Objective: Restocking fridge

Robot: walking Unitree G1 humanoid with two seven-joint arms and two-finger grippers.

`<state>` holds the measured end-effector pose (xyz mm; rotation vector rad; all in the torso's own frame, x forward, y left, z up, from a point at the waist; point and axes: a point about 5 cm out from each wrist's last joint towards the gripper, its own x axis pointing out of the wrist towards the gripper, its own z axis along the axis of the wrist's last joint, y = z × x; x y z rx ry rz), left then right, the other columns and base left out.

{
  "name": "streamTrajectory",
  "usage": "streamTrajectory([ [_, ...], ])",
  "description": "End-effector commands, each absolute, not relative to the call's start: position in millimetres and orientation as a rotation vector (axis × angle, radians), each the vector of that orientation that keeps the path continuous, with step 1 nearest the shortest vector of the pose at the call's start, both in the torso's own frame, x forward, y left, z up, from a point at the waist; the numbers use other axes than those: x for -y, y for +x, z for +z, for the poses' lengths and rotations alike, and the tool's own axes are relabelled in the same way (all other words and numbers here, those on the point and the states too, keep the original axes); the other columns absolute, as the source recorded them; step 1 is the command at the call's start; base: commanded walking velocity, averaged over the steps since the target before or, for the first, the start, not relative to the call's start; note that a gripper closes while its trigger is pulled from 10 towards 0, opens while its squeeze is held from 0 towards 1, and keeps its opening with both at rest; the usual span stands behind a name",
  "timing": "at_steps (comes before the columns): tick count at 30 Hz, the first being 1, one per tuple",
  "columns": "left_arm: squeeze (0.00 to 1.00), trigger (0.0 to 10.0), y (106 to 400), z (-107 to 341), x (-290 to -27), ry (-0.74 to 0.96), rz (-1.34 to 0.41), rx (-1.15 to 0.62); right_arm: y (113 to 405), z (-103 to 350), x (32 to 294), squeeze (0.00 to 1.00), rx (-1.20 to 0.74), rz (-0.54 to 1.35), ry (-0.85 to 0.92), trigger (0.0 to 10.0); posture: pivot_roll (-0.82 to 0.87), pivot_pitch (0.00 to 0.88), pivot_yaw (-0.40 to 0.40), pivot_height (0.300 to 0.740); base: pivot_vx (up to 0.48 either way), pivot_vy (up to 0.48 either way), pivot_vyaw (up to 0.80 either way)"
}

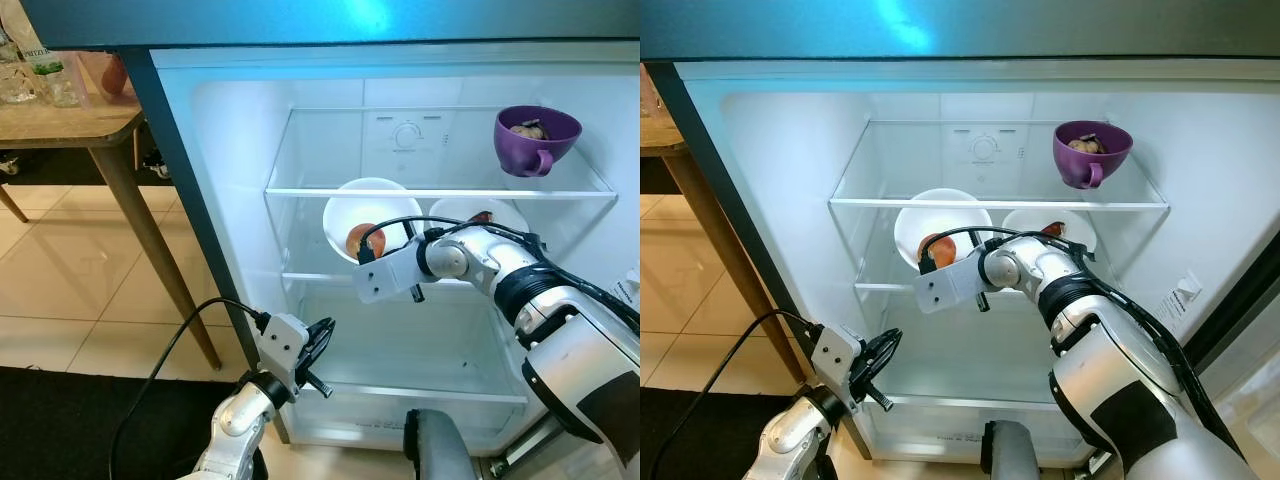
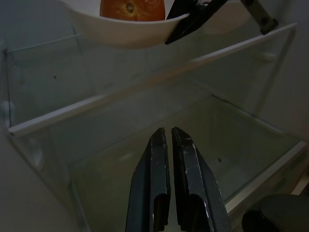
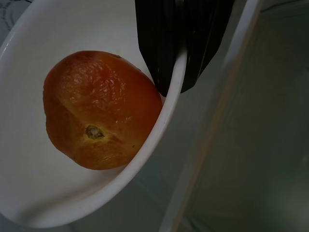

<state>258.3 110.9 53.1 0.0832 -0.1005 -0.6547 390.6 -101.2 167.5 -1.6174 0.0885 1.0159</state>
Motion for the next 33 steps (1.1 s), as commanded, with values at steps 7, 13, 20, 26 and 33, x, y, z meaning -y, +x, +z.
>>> streamTrajectory([
  [7, 0.0, 10.0, 256, 54, -110, 0.08, -0.663, 0.098, 395, 184, 96, 0.0, -0.089, 1.007, -1.58, 10.0, -0.07, 0.085, -0.005, 0.443, 0.0, 0.0, 0.0],
  [13, 0.0, 10.0, 254, 54, -109, 0.076, -0.663, 0.098, 400, 198, 94, 0.0, -0.098, 0.969, -1.585, 10.0, -0.06, 0.09, -0.014, 0.443, 0.0, 0.0, 0.0],
  [20, 0.0, 10.0, 253, 55, -108, 0.074, -0.659, 0.104, 401, 199, 92, 0.0, -0.115, 0.962, -1.58, 10.0, -0.05, 0.107, -0.026, 0.443, 0.0, 0.0, 0.0],
  [26, 0.0, 10.0, 248, 59, -111, 0.071, -0.646, 0.114, 399, 194, 87, 0.0, -0.126, 0.998, -1.58, 10.0, -0.04, 0.146, -0.04, 0.443, 0.0, 0.0, 0.0],
  [33, 0.0, 10.0, 246, 69, -117, 0.065, -0.605, 0.147, 398, 191, 87, 0.0, -0.134, 1.009, -1.588, 10.0, -0.02, 0.195, -0.053, 0.443, 0.0, 0.0, 0.0],
])
